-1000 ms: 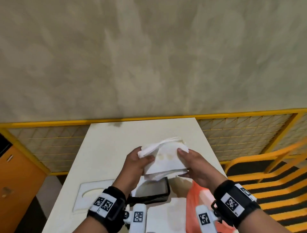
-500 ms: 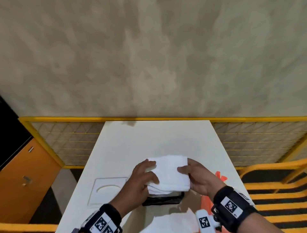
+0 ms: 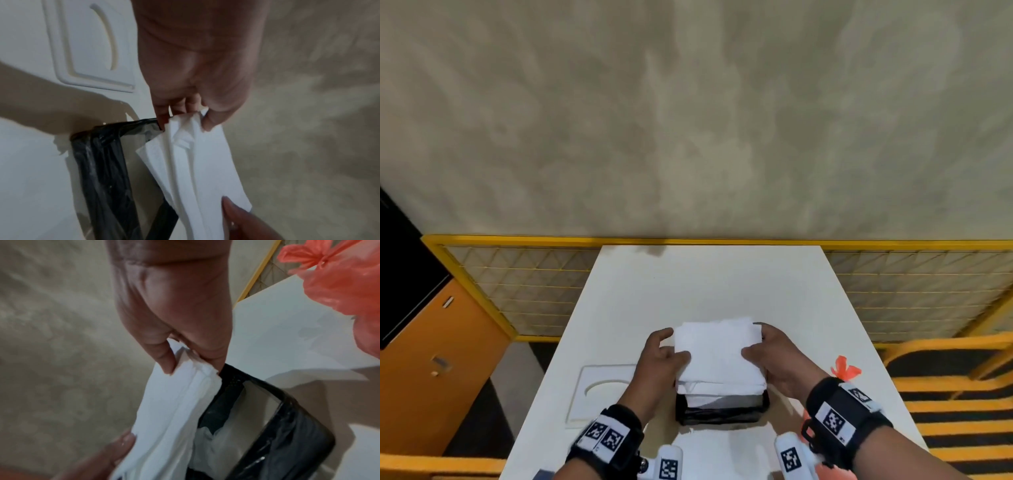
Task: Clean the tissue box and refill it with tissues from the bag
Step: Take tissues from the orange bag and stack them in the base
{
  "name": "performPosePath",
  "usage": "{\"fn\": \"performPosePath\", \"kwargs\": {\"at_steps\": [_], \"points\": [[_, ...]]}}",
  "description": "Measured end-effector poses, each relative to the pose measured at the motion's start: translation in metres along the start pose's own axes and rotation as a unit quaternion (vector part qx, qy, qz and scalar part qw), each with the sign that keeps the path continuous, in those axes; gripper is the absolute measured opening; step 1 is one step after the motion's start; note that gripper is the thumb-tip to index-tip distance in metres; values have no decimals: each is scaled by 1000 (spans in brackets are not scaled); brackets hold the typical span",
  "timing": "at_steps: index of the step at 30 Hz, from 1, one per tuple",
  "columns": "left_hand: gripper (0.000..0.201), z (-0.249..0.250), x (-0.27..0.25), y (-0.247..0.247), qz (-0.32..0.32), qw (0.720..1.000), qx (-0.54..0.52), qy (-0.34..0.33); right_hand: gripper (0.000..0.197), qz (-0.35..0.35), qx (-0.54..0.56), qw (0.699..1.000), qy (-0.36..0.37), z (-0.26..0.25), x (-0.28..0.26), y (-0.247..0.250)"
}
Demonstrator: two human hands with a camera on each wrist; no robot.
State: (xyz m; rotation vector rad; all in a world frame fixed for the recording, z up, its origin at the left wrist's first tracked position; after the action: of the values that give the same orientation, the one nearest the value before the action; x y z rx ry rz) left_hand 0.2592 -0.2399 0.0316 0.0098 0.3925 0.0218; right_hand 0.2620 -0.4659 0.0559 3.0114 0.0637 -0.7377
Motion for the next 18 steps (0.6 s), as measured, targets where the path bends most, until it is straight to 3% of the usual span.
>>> {"fn": "performPosePath", "kwargs": {"at_steps": [5,8,11,13,15,18], "points": [[48,15,13,-8,20,980,180,-85,53,42,-50,998,-18,22,12,5],[51,4,17,-14,-12,934,342,-100,46,53,-199,979,-1,26,8,9],[43,5,19,-18,3,857,496,-137,56,68,-356,930,57,14,3,13],[38,12,18,-29,-5,827,531,-186,53,72,-398,908,108,3,1,11],[38,12,17,-52,-52,790,564,-234,42,55,-449,879,149,-1,2,1],[38,2,17,-83,-121,726,622,-267,34,3,-584,796,159,10,6,-22]]}}
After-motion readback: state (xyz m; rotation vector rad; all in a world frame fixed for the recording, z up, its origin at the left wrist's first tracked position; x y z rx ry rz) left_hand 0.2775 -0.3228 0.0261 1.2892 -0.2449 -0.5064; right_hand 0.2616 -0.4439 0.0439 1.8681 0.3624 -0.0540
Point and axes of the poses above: each hand's wrist, its own x-axis towards the middle knuckle, its own y-axis out of the back of the hand, z = x × y, the point moved 10 cm from there along x, towards the middle knuckle, and after that the axes turned 1 degree about z, right-handed, at the moved point
